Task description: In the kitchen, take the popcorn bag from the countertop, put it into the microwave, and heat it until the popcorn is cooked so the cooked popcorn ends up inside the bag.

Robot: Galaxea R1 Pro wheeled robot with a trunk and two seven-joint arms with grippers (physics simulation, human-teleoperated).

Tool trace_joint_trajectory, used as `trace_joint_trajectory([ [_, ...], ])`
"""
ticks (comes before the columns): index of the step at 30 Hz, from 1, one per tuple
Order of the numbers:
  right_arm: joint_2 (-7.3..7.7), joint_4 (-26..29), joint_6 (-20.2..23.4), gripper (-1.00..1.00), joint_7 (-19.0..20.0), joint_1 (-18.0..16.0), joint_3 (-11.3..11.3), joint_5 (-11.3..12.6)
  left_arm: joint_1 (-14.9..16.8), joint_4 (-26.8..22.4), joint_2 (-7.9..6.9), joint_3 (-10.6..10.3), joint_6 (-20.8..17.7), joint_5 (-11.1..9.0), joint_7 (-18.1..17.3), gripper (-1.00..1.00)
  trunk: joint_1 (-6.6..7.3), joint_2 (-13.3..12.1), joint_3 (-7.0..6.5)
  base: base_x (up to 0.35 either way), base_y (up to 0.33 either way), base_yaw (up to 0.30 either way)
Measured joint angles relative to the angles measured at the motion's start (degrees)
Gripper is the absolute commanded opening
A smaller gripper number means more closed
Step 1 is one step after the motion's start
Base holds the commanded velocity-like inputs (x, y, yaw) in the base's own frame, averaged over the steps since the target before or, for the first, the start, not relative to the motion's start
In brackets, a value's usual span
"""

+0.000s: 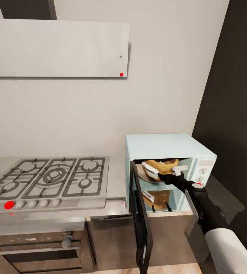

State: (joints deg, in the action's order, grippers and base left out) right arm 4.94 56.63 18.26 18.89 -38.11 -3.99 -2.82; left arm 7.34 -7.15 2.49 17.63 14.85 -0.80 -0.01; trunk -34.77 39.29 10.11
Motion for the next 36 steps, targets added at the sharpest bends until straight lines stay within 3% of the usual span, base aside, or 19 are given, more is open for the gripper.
trace_joint_trajectory([
  [36, 0.09, 0.5, 0.1, 1.0, 0.3, 0.0, 0.1, 0.0, 0.0, 0.0, 0.02, 0.0, 0.0, -0.1, 0.0, 1.0, 0.0, 0.0, 0.0, 0.024, 0.012, 0.0],
])
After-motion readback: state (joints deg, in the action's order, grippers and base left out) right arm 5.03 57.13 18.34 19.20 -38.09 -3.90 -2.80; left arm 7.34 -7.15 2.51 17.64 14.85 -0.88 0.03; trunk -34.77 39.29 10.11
